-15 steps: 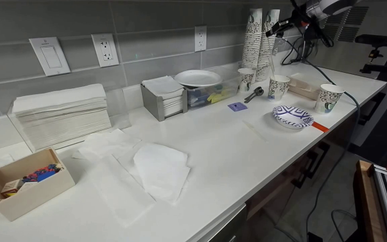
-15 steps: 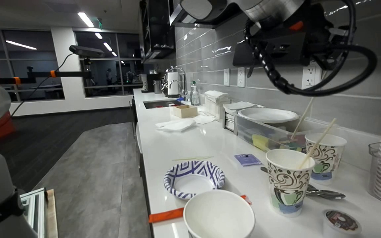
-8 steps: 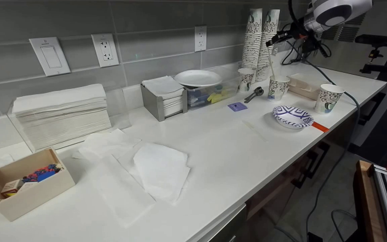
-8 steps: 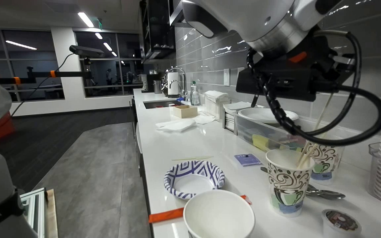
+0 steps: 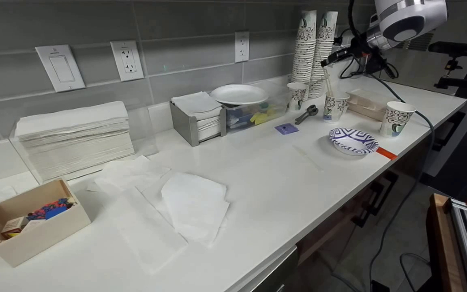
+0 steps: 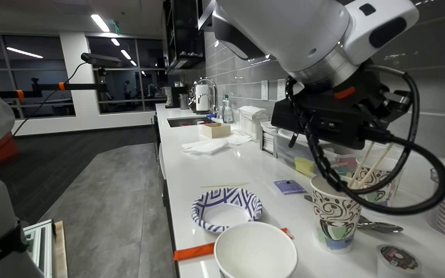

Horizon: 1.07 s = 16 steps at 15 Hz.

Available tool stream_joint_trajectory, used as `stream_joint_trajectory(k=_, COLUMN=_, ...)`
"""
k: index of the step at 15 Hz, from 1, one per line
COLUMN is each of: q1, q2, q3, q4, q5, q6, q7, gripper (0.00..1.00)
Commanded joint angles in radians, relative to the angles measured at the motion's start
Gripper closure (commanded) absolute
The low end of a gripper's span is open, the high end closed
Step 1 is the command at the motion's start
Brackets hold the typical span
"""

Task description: Move the chopstick from the counter to the cup

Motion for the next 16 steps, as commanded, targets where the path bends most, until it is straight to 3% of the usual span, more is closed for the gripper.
stream_joint_trajectory(k=1, q1=-0.014, q2=-0.017, q3=-0.009, q4=-0.051, q5=-0.024, q6=-0.069, q7=-0.012, gripper=0.98)
stream_joint_trajectory(k=16, q1=-0.036, q2=-0.019, q3=-0.025, q4=-0.102, q5=-0.07, q6=-0.111, q7=-0.054, gripper=0.98)
